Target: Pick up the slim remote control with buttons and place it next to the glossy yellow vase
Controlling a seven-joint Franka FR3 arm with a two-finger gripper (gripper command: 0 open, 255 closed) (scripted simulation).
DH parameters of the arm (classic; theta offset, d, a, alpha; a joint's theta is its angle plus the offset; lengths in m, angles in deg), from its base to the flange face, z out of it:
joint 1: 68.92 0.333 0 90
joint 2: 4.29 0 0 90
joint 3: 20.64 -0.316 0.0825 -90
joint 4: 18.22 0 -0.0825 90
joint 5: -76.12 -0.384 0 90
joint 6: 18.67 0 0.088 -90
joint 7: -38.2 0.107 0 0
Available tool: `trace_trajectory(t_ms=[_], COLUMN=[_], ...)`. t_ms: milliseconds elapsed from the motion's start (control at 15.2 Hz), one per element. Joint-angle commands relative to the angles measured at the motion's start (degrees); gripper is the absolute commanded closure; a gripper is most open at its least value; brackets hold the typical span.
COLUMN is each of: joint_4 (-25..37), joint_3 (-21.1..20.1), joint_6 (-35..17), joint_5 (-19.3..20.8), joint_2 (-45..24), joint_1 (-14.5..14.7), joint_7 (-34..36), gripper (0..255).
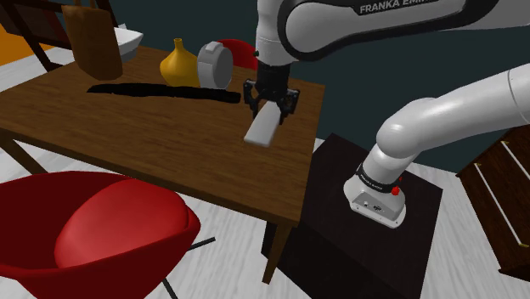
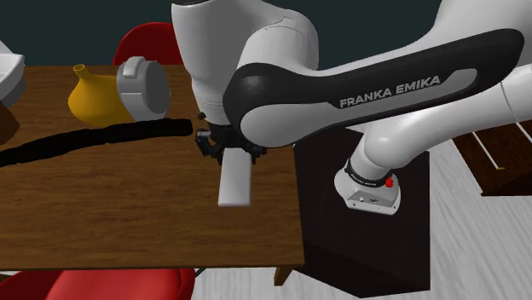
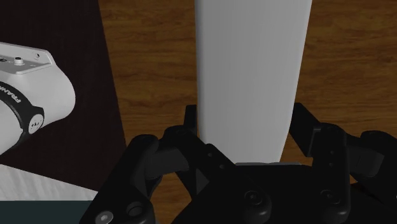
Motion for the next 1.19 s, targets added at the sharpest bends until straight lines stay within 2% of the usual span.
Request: trace_trajectory(t_ms=[0,1122], joint_4=[1.3,13.6], joint_3=[0.5,4.6], joint_6=[1.6,14.3], joint_5=[0.4,3.4], joint_2=[0.3,0.5], joint_1=[0.0,-1.0], joint_7=[0.2,1.1], gripper=[255,255])
